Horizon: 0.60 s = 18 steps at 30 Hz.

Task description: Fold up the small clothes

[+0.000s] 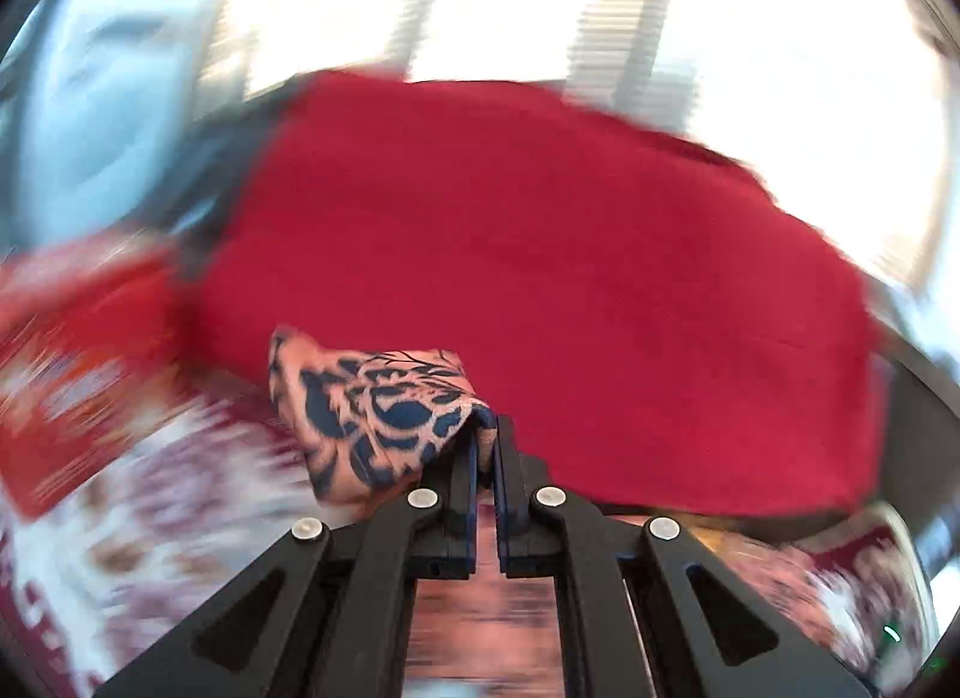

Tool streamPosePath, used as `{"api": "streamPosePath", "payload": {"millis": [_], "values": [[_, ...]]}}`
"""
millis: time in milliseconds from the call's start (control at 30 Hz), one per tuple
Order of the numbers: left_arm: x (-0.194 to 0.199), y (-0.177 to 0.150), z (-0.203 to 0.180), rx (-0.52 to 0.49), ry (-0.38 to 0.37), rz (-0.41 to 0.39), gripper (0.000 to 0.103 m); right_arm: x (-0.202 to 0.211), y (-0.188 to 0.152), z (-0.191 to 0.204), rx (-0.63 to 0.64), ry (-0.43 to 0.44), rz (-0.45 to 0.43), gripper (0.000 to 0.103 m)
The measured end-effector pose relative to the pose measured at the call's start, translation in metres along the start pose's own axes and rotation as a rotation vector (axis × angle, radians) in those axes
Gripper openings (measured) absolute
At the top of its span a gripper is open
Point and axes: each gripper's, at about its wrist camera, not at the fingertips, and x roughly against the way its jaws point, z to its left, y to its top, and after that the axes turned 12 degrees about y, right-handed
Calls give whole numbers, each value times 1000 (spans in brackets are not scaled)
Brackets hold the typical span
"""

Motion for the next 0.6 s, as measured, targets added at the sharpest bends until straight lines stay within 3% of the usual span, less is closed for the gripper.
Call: {"api": "streamPosePath", "payload": {"millis": [100, 167, 267, 333, 433, 500, 600], "values": [[12, -16, -98, -113, -161, 10, 6, 2, 0, -2, -10, 15, -9, 94], [4, -46, -161, -203, -253, 63, 8, 3, 0, -4, -19, 27, -15, 94], [-26, -89, -205, -372, -285, 203, 42, 5, 0, -6, -32, 49, -24, 94], [-44, -108, -198, -394, -250, 245, 43, 6, 0, -7, -42, 65, -32, 94], [-39, -121, -154, -356, -173, 244, 56, 7, 0, -8, -51, 81, -39, 94], [-36, -123, -114, -282, -84, 203, 71, 6, 0, -7, -52, 82, -39, 94], [-42, -127, -50, -155, 54, 165, 75, 10, 3, -7, -88, 85, -37, 93]]}}
